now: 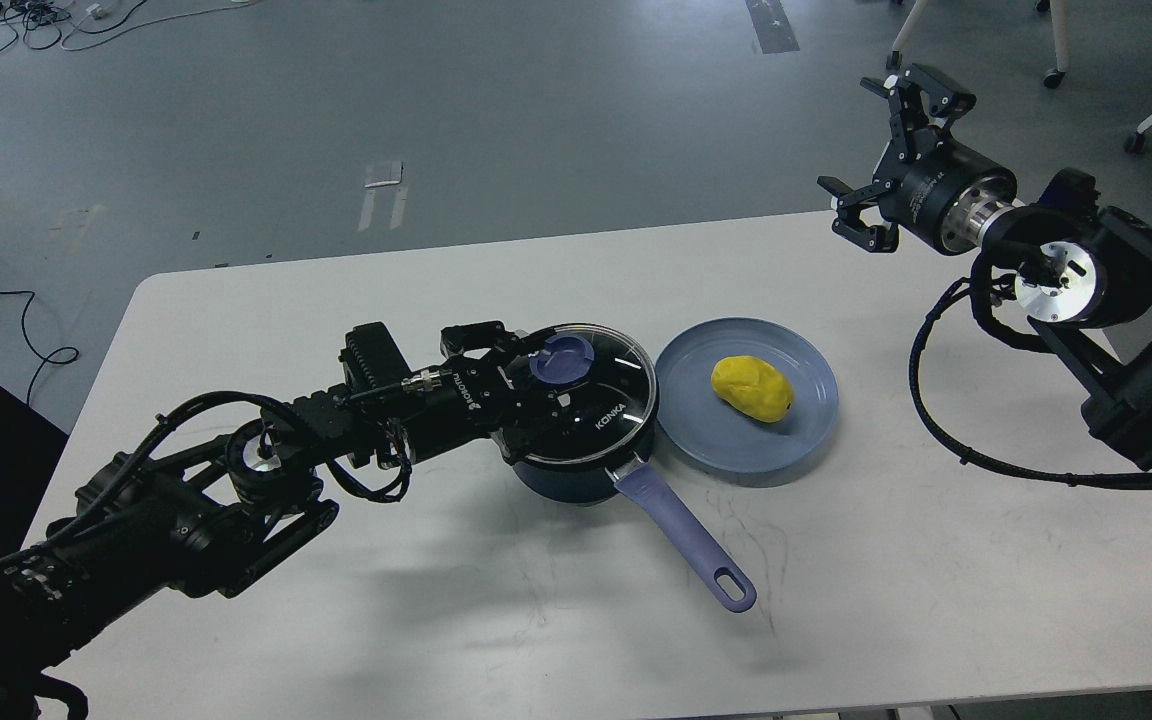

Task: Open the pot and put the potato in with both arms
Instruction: 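Close the left gripper on the lid knob, then lift the glass lid off the saucepan with the left gripper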

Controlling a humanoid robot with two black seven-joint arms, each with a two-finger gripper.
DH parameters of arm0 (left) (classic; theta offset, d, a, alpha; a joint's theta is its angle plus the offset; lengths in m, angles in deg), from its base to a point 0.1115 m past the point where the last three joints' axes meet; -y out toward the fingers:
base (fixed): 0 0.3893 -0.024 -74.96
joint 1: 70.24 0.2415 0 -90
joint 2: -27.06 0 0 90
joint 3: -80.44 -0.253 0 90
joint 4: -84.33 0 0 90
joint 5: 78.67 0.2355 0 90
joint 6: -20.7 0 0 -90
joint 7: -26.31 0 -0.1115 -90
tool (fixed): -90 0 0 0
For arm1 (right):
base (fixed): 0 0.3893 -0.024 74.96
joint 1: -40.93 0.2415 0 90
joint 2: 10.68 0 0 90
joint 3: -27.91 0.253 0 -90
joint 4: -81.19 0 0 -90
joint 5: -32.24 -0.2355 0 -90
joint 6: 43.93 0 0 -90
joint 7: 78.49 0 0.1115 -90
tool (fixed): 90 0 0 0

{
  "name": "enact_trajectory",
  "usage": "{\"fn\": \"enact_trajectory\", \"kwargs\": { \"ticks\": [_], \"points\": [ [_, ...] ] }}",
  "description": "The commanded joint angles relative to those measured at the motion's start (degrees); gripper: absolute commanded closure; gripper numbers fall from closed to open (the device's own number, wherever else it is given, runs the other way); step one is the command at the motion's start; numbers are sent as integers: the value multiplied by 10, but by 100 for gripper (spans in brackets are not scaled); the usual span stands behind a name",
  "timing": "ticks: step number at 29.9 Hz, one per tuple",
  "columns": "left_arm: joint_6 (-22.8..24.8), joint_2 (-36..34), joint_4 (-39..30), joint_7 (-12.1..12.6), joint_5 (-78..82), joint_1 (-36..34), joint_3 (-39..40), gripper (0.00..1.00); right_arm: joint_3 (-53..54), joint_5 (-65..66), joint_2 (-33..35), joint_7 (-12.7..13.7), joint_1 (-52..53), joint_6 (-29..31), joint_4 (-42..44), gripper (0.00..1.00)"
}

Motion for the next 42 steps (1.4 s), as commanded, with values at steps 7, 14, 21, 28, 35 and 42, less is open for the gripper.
{"fn": "enact_trajectory", "kwargs": {
  "ticks": [7, 14, 21, 28, 35, 42],
  "points": [
    [-1, 0, -8, 0, 0, 0, 0, 74, -1, 0, -1, -2, 0, 0, 0, 0],
    [-4, -8, -28, 0, 1, -5, 1, 74, -3, 0, -1, -1, 1, -4, 0, 0],
    [-5, -17, -63, 0, 1, -19, 3, 73, -5, 1, 0, -1, 1, -4, 0, 0],
    [-6, -67, -105, 0, 0, -41, 5, 73, -15, 1, 1, -1, 8, -11, -3, 0],
    [-41, -140, -105, 0, -12, -45, 8, 73, -15, 0, 8, -1, 10, -11, -3, 0],
    [-61, -222, -97, 0, -64, -41, 2, 73, -19, 1, 6, -1, 10, -11, -2, 0]
  ]
}}
